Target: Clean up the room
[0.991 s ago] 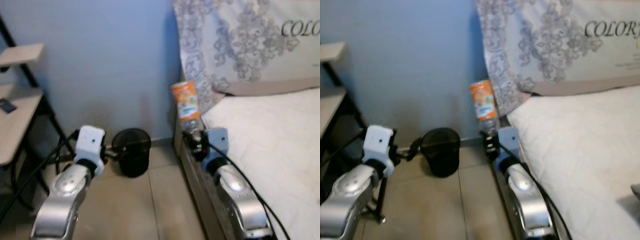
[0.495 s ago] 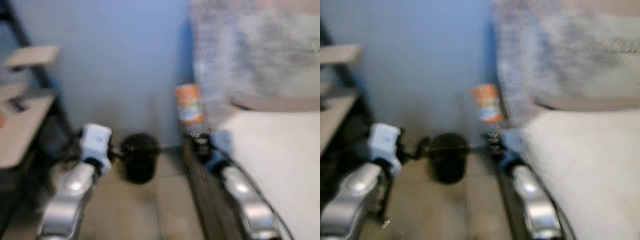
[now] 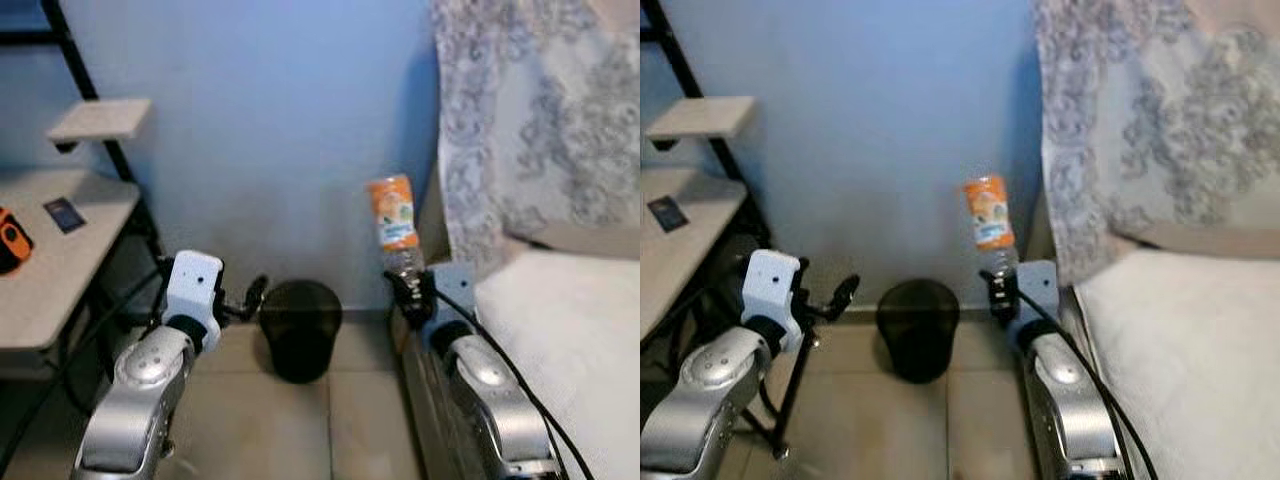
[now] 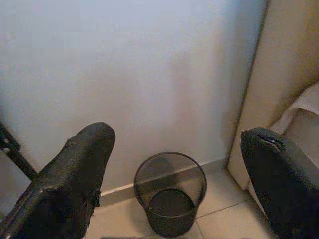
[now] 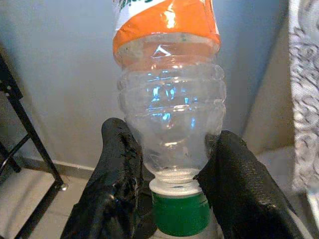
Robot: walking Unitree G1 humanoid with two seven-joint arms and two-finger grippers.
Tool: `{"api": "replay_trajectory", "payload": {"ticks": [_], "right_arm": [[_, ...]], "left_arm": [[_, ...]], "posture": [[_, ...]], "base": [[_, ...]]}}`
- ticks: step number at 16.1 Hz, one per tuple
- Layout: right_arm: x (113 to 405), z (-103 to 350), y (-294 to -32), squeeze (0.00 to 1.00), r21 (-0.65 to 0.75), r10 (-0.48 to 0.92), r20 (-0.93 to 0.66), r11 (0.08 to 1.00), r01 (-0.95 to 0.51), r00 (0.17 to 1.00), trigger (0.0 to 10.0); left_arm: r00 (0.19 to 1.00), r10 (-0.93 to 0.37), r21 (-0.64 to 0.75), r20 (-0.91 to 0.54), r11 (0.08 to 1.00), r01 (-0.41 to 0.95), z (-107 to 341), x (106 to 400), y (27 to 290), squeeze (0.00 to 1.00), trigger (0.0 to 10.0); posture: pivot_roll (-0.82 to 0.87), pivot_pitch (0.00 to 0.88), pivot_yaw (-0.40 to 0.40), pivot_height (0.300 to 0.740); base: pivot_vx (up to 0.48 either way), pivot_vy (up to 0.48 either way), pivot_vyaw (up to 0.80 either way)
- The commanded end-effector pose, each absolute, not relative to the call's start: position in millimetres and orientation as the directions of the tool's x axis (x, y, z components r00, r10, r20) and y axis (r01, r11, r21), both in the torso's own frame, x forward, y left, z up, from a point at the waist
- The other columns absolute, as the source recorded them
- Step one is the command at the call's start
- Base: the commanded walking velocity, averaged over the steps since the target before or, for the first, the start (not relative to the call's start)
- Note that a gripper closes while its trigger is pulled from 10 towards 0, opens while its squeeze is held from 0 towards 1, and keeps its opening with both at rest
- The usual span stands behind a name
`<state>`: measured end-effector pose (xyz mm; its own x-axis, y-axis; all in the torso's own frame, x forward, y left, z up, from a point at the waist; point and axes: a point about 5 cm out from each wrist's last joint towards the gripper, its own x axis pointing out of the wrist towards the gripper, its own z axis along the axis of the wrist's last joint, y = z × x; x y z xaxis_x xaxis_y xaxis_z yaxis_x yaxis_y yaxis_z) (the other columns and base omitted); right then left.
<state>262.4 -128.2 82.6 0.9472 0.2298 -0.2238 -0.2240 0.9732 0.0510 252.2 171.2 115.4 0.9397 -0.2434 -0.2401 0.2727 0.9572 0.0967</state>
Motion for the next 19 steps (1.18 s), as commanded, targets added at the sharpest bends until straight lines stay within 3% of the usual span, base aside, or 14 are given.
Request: {"api": "replay_trajectory", "payload": {"ticks": [1,9,19], "right_arm": [[264,85,-118,0.0,0.071,0.269,-0.226,0.963,-0.259,0.936,10.0],[264,73,-130,0.0,0.009,0.194,-0.306,0.979,-0.202,0.932,10.0],[262,67,-127,0.0,-0.033,0.204,-0.336,0.973,-0.228,0.92,10.0]], "left_arm": [[0.944,-0.226,0.117,-0.24,0.959,0.26,118,253,178,0.0,10.0],[0.941,-0.234,0.141,-0.245,0.951,0.273,119,254,179,0.0,10.0],[0.929,-0.263,0.168,-0.258,0.935,0.312,118,254,178,0.0,10.0]], "posture": [[0.04,0.0,0.012,0.74],[0.04,0.0,0.013,0.74],[0.04,0.0,0.01,0.74]], "base": [[0.296,0.0,0.0],[0.301,0.0,0.0],[0.3,0.0,0.0]]}}
